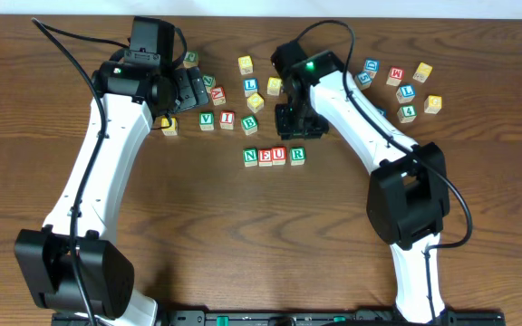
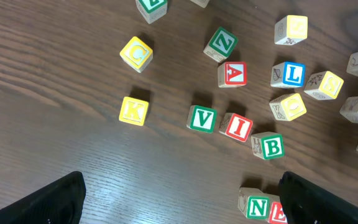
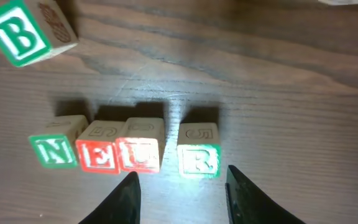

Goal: Spell out NEURIPS
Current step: 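Open the right gripper and retract the right arm to the back right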

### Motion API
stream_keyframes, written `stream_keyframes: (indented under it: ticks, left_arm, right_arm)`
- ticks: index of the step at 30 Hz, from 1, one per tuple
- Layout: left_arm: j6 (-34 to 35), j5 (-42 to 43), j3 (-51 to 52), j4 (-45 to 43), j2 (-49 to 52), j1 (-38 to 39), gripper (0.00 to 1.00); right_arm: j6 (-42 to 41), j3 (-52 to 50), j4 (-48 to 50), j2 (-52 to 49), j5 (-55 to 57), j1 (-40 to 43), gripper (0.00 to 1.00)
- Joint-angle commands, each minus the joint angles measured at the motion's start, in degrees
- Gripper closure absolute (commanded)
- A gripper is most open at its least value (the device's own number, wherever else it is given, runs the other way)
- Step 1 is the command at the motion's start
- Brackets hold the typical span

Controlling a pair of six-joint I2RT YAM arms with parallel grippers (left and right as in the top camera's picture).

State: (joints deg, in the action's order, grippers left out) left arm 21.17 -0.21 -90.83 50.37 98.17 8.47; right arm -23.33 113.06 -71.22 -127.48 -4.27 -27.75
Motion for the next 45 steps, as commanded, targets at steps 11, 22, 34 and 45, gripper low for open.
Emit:
stream_keyframes:
  ticks: [11, 22, 34, 45]
  left_arm:
    - [0.52, -0.46, 0.72, 0.17, 0.81, -0.04, 0.02]
    - [0.52, -0.48, 0.72, 0.15, 0.81, -0.04, 0.02]
    - [0.52, -0.48, 0.72, 0.07, 0.81, -0.04, 0.02]
    - [0.52, -0.48, 0.72, 0.11, 0.81, -0.04, 0.02]
  right_arm:
    - [4.39, 9.05, -4.04, 0.52, 0.92, 2.51, 0.53]
    - [5.22, 14.34, -6.93, 0.52, 0.68, 3.39, 0.46]
    - [5.20, 21.09, -4.42, 0.52, 0.74, 3.82, 0.41]
    - [4.50, 25.16, -3.34, 0.37, 3.91, 9.44, 0.38]
